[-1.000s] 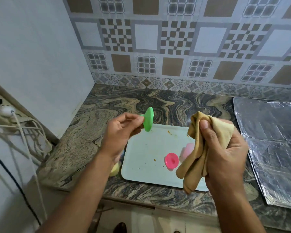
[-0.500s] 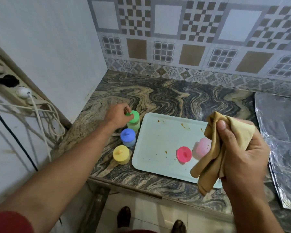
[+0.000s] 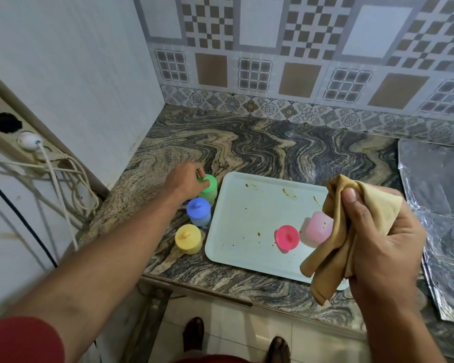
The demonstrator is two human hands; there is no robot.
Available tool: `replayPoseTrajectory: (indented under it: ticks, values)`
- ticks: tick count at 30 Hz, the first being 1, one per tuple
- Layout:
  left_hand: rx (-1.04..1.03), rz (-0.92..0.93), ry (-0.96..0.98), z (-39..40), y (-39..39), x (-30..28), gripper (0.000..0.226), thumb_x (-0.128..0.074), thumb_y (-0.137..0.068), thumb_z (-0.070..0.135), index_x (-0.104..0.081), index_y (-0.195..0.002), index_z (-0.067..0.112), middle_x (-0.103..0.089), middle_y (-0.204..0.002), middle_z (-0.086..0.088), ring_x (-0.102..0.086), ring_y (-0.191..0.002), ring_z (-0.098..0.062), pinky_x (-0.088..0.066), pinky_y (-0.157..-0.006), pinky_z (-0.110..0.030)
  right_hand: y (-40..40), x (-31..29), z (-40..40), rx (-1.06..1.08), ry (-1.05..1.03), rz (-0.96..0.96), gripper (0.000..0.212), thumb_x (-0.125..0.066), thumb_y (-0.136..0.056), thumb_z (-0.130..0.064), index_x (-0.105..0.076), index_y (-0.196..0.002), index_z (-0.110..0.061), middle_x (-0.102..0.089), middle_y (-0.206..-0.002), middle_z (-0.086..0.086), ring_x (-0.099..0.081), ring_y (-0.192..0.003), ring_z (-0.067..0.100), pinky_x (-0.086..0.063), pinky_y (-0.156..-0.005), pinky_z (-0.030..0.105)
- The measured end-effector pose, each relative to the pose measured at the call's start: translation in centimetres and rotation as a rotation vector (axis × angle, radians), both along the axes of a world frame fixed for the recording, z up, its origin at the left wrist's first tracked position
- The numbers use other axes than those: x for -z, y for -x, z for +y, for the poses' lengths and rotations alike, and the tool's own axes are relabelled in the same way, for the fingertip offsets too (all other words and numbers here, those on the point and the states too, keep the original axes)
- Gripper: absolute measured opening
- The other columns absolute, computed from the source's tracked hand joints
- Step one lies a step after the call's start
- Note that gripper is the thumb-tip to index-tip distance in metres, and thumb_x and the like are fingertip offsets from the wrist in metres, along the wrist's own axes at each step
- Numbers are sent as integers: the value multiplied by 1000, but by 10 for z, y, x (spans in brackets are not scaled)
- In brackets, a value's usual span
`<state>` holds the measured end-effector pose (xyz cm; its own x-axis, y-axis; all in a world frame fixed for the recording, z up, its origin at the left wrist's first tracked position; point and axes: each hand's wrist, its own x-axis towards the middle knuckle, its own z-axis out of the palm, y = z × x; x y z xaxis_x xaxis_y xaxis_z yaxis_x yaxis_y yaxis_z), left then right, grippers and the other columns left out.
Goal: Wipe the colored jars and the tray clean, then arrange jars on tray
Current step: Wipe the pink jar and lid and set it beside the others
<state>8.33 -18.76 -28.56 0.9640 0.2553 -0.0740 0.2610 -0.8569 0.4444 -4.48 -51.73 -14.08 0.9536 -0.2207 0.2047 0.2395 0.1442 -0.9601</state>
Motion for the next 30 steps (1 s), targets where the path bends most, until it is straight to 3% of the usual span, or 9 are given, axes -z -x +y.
replayPoseTrajectory:
  ticks: [10,12,16,20,24,27,30]
  values:
    - [-45,-10,-5,1,3,8,19,-83,-85,37,-68,-91,27,-77,-113,-7,-71,-94,-29,-58,-77,-41,-5,1,-12,38,3,16,9,-70,-93,-21,-67,-96,-14,-75,-77,-3,-69,-66,8,-55,-62,22]
    - [-42,-6,-49,-1,3,10,25,-80,-86,45,-68,-97,26,-75,-110,-9,-69,-94,-32,-54,-73,-39,-6,1,-21,75,29,16,9,-72,-93,-24,-67,-97,-17,-73,-82,4,-69,-70,11,-55,-66,24]
    - [-40,-241,-25,-22,8,10,35,-79,-86,46,-67,-106,20,-63,-114,-13,-64,-101,-37,-52,-80,-42,-4,1,-44,157,53,26,16,-76,-91,-33,-70,-97,-20,-65,-99,37,-63,-85,30,-50,-74,39]
    - [179,-361,144,-83,16,3,31,-74,-87,42,-70,-109,21,-64,-109,-4,-63,-104,-27,-51,-90,-40,0,6,-69,252,58,36,24,-81,-89,-41,-72,-97,-20,-64,-99,36,-59,-88,33,-45,-75,48]
    - [510,-183,192,-153,22,2,52,-68,-77,46,-63,-126,29,-61,-124,3,-57,-120,-23,-48,-104,-48,6,12,-84,306,41,57,29,-81,-88,-43,-72,-101,-18,-61,-109,46,-59,-89,35,-44,-77,53]
    - [689,29,68,-201,16,2,79,-75,-70,46,-50,-144,34,-51,-141,4,-46,-133,-24,-41,-108,-47,14,15,-94,318,39,49,32,-80,-89,-40,-71,-105,-14,-61,-108,45,-60,-89,34,-45,-79,53]
    - [760,128,-89,-240,8,10,99,-83,-68,46,-36,-154,34,-43,-151,1,-40,-138,-27,-38,-109,-46,23,17,-103,345,74,49,32,-80,-92,-36,-70,-106,-9,-61,-104,45,-59,-85,32,-47,-74,47]
